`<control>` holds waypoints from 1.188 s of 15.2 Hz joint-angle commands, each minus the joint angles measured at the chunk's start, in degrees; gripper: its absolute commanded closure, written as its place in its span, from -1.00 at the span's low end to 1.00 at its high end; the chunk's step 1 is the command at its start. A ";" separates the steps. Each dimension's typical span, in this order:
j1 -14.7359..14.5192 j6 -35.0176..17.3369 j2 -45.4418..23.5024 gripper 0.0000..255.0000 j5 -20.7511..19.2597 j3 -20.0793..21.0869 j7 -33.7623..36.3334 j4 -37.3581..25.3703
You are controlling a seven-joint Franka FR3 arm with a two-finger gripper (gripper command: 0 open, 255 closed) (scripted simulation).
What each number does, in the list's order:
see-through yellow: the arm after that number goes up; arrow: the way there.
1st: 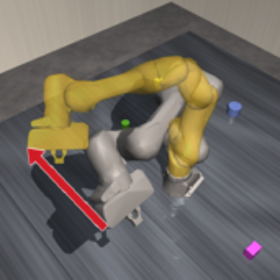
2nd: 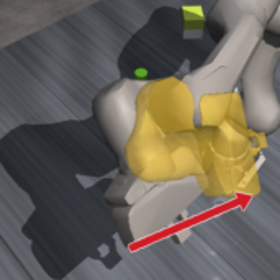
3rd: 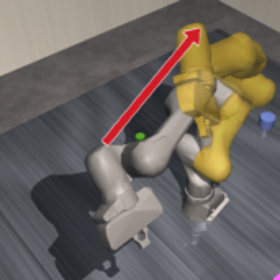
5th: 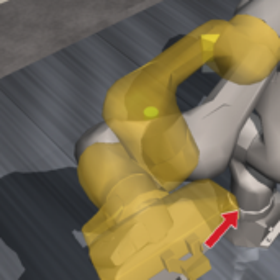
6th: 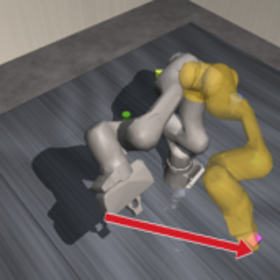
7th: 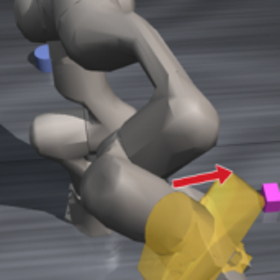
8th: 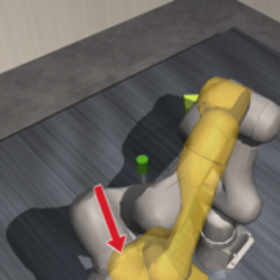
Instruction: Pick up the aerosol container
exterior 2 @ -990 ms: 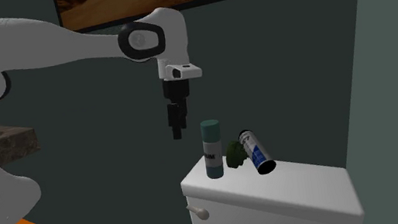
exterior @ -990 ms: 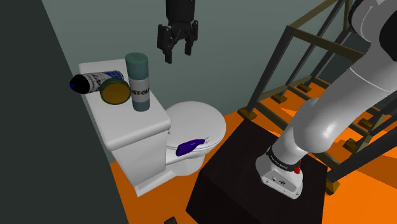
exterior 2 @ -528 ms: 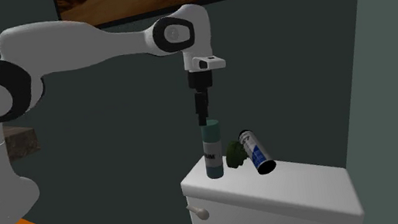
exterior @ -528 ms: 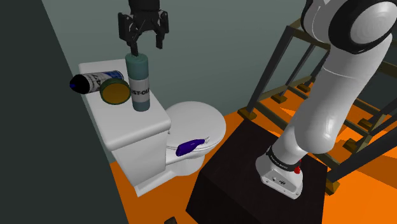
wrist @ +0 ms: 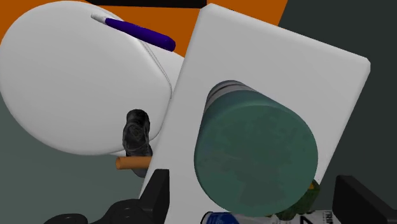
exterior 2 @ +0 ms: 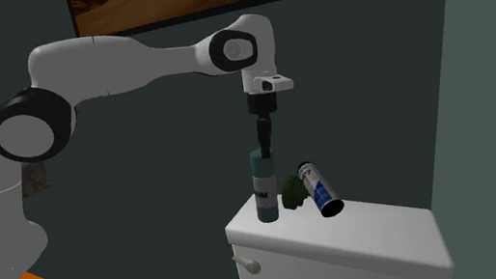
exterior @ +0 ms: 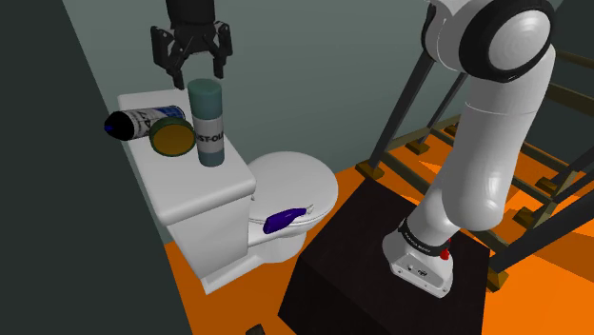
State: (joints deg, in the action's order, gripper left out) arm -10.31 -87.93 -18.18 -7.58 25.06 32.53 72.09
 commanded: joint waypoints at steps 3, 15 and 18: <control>0.51 -3.40 0.90 -1.00 0.37 -0.03 0.01 4.22; 0.37 -2.53 0.69 1.00 0.29 -0.01 0.03 3.14; -0.12 0.22 -0.15 1.00 -0.07 0.04 0.10 -0.39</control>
State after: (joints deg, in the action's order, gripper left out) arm -10.27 -88.58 -17.93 -7.48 25.10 32.65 72.97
